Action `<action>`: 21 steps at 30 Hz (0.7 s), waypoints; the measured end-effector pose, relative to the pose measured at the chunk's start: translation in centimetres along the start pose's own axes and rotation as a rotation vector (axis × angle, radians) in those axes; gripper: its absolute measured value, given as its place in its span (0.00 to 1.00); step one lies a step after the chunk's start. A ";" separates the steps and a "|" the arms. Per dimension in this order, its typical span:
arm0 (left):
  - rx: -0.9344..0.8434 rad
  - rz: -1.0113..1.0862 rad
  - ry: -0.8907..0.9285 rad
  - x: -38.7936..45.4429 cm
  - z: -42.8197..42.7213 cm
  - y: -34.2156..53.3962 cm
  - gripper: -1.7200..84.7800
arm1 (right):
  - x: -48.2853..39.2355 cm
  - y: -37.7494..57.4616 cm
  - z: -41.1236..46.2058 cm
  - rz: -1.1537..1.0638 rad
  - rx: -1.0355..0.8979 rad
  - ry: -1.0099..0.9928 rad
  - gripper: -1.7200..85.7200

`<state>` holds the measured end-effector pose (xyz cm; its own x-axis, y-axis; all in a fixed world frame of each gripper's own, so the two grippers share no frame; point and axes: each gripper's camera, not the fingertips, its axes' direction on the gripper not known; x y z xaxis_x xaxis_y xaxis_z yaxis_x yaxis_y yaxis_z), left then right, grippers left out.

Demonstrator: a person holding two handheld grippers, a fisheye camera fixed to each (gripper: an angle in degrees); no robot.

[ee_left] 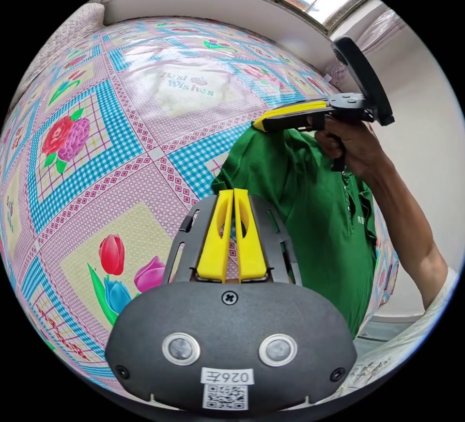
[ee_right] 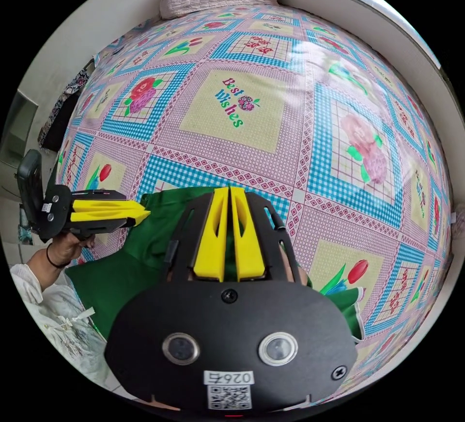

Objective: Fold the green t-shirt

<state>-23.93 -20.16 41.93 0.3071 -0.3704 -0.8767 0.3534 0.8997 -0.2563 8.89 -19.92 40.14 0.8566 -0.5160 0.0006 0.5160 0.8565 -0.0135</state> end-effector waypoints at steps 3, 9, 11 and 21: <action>0.039 0.018 0.028 0.0 -1.2 1.7 0.01 | 0.7 0.6 -0.9 -0.011 0.051 -0.031 0.01; 0.223 0.096 0.221 1.5 -6.0 7.0 0.01 | 4.8 5.0 -4.9 0.015 0.270 -0.241 0.00; 0.237 0.158 0.232 3.4 -7.0 8.3 0.01 | 6.4 7.1 -5.9 0.023 0.346 -0.330 0.00; 0.057 0.678 -0.061 19.4 -2.3 17.3 0.01 | 10.6 20.3 -5.6 0.085 0.355 -0.370 0.03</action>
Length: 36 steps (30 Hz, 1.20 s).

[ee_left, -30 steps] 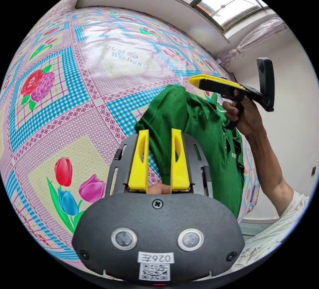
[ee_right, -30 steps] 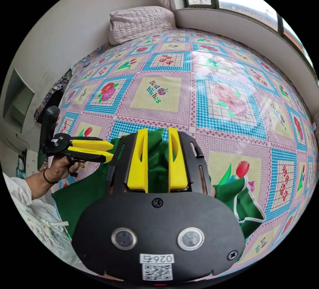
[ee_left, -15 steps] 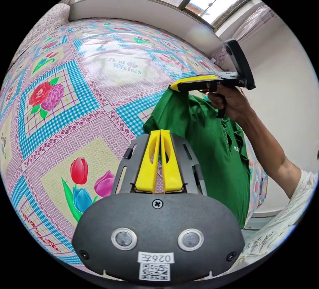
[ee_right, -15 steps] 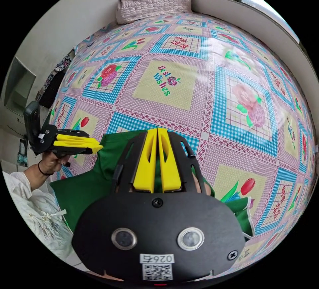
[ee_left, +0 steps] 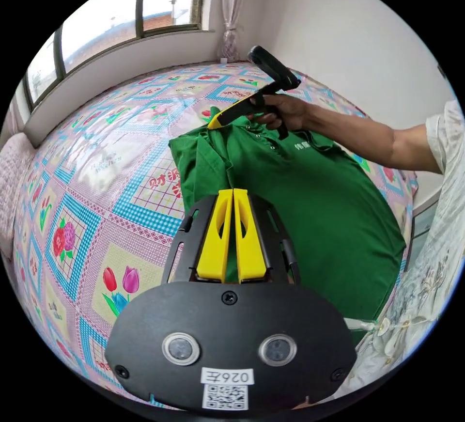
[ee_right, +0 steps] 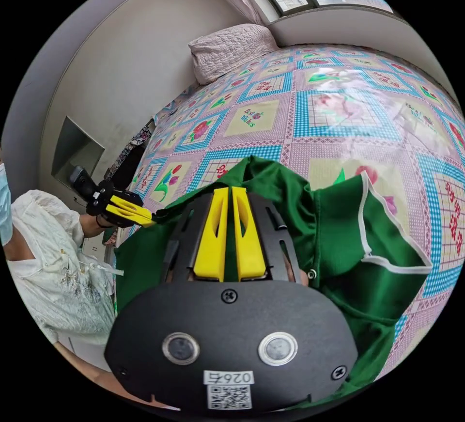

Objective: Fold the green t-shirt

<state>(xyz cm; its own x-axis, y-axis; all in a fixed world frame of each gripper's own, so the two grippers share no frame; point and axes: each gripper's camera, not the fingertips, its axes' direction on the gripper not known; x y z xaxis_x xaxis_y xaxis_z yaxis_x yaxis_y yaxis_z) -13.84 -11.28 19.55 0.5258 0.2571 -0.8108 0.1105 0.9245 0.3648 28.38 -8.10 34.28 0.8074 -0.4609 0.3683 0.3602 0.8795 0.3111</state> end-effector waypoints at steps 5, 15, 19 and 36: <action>-0.095 0.061 -0.088 3.0 1.4 1.9 0.01 | 1.7 2.8 -1.5 0.097 0.004 0.069 0.06; -0.108 -0.054 0.032 -1.1 3.8 3.2 0.01 | -2.9 -0.9 4.0 -0.002 -0.105 0.080 0.07; -0.052 -0.113 0.099 -3.4 3.6 3.3 0.01 | -3.7 0.1 6.4 -0.010 -0.202 0.117 0.05; 0.154 -0.458 0.679 -17.0 1.5 14.1 0.01 | -2.5 7.0 0.1 -0.044 -0.192 0.140 0.09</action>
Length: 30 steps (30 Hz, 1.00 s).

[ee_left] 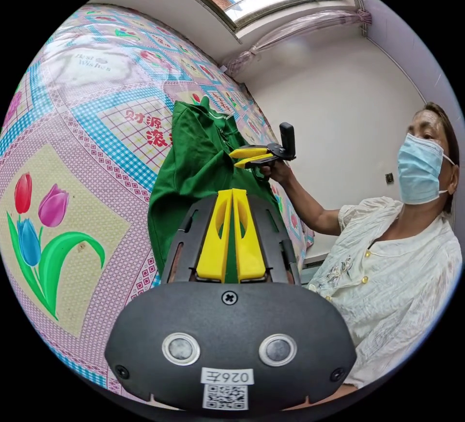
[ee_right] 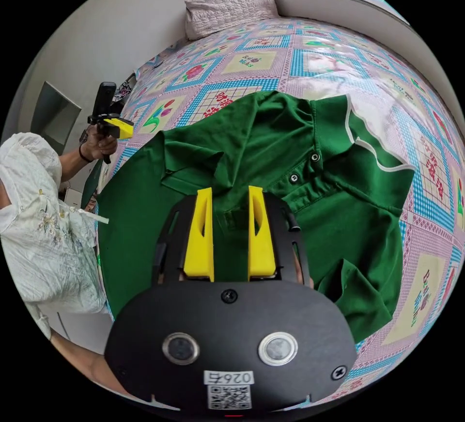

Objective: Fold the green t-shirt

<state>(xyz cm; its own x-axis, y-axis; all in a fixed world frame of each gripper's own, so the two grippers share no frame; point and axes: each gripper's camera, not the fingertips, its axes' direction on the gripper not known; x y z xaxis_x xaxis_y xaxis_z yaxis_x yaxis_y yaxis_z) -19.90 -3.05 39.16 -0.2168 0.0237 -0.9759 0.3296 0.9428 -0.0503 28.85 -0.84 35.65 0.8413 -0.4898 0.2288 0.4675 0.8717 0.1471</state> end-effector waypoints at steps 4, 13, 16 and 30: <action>-0.031 0.017 -0.106 -1.1 1.4 -3.4 0.01 | 1.6 -1.6 -1.3 0.110 0.148 -0.035 0.07; -0.150 0.038 -0.120 -6.4 7.6 -10.5 0.01 | 2.4 -14.1 5.8 0.094 -0.050 0.004 0.02; -0.181 0.045 -0.186 -8.2 8.5 -11.5 0.01 | 0.5 -17.5 5.9 0.012 -0.034 0.110 0.01; -0.132 0.088 -0.228 -14.1 8.3 -14.4 0.01 | 0.0 -18.2 4.0 -0.019 -0.010 0.077 0.01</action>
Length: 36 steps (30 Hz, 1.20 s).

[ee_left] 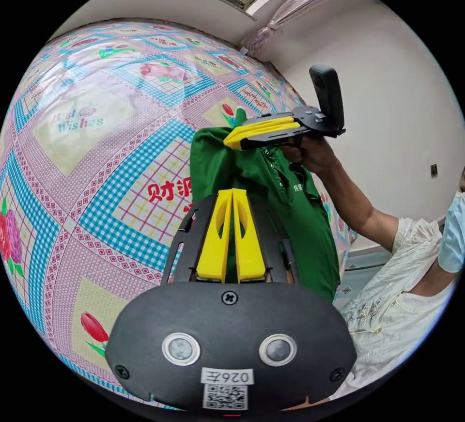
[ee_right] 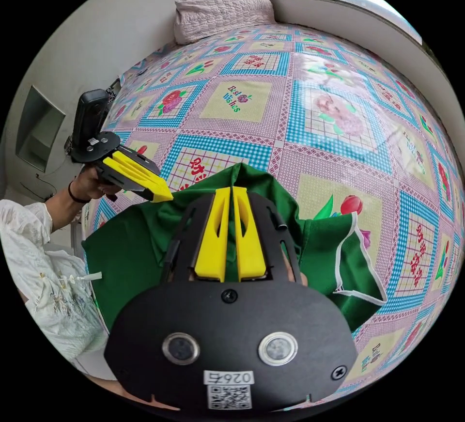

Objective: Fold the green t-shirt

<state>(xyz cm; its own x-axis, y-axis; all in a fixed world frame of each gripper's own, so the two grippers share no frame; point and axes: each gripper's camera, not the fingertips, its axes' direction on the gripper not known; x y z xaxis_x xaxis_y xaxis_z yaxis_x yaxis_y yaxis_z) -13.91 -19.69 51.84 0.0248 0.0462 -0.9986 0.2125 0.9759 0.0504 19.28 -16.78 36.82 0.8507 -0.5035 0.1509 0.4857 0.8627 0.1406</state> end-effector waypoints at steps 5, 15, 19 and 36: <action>-0.088 0.052 0.030 -1.6 5.5 -5.7 0.01 | -0.2 2.7 0.8 0.049 0.006 0.032 0.01; -0.033 -0.056 -0.129 -5.7 7.3 -5.6 0.01 | 0.6 8.8 -3.1 0.170 0.186 -0.004 0.04; -0.075 0.015 -0.197 -4.9 9.6 -5.2 0.01 | -3.0 9.2 -1.8 0.087 0.137 0.050 0.08; -0.090 -0.137 -0.097 -15.0 9.8 -4.8 0.01 | -6.2 17.2 -5.9 0.186 0.224 0.068 0.01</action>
<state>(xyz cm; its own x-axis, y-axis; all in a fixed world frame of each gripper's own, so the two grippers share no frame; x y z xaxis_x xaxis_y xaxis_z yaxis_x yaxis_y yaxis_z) -5.76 -27.20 66.69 0.0961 -0.1054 -0.9898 0.1326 0.9869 -0.0922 23.51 1.47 32.50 0.9362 -0.3267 0.1292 0.2700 0.9044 0.3305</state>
